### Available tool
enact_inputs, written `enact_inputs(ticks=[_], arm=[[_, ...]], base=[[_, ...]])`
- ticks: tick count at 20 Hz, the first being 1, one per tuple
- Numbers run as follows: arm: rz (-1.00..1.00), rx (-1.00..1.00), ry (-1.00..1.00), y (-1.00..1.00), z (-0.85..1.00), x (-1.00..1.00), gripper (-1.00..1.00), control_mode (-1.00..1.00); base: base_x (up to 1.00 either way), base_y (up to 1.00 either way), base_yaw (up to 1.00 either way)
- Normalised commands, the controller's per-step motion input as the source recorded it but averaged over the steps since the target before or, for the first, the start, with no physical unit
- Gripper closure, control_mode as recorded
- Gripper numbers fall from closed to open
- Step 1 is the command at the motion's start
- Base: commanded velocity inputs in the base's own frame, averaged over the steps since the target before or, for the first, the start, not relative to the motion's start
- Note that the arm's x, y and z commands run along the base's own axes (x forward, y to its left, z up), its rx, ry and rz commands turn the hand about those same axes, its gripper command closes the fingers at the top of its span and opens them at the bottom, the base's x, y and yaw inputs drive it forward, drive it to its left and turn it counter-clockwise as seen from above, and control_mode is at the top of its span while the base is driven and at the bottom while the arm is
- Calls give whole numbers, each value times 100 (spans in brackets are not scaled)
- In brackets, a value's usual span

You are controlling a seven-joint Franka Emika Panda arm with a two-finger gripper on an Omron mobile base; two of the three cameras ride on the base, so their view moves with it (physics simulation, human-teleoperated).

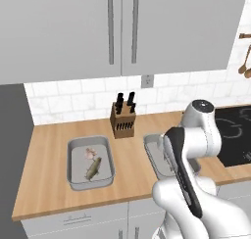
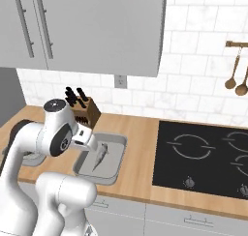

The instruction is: Place one garlic and one fish in each tupperware on the nearby counter, to pack two identical lunches.

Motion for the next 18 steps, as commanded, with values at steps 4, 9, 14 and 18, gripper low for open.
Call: enact_inputs(ticks=[4, 9, 14, 18], arm=[[4, 0, -44, -7, 49, -78, -100, -100], [3, 0, -19, 0, 8, -37, -100, -100], [0, 0, -6, 1, -41, 0, -100, -100], [0, 0, 0, 0, 0, 0, -100, -100]], base=[[0, 0, 0], [0, 0, 0], [0, 0, 0], [0, 0, 0]])
